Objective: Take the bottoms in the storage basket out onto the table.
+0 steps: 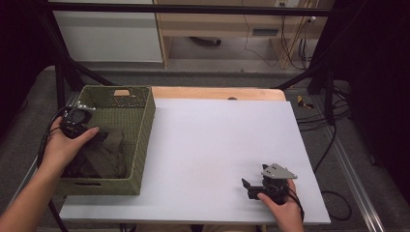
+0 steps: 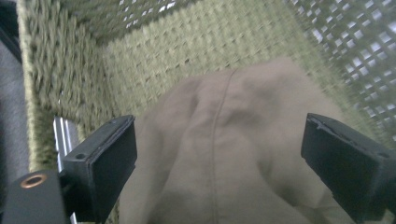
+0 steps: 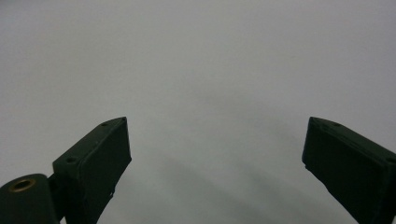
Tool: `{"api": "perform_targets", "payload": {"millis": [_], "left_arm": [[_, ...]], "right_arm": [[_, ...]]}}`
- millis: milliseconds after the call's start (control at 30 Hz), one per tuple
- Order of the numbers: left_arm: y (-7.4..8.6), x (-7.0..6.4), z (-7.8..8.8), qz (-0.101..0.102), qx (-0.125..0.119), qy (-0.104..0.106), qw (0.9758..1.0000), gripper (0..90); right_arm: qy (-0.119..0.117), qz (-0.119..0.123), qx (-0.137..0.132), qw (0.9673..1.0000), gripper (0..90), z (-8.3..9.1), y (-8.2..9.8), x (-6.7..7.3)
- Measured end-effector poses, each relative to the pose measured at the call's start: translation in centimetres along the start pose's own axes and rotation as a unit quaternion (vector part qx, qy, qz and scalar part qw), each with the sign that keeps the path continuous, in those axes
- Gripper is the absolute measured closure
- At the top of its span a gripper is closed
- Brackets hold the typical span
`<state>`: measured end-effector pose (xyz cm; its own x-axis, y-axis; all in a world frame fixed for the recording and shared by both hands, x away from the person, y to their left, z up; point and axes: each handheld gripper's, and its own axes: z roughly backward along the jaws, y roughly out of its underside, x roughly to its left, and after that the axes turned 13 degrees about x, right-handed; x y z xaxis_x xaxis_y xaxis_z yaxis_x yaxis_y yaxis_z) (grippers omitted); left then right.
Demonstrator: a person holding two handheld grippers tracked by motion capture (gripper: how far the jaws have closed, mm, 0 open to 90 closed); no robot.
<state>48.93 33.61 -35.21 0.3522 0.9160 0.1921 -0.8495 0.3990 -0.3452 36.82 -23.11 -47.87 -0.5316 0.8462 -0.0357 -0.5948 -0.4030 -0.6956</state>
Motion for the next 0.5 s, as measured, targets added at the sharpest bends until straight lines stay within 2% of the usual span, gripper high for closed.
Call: {"api": "perform_targets", "payload": {"millis": [100,300,500], "left_arm": [[0.3,0.2,-0.5,0.007,0.005,0.007,0.9999,10.5],[1.0,0.0,-1.9,0.002,0.025,0.018,0.9995,9.5],[1.6,-0.4,-3.5,-0.003,0.032,0.021,0.9993,6.1]], "right_arm": [[-0.001,0.002,0.003,1.0000,8.2,0.0,0.0,0.1],[-0.002,0.003,0.004,1.0000,8.1,-0.1,0.0,0.1],[-0.003,0.006,0.006,1.0000,8.1,-0.1,0.0,0.2]]}}
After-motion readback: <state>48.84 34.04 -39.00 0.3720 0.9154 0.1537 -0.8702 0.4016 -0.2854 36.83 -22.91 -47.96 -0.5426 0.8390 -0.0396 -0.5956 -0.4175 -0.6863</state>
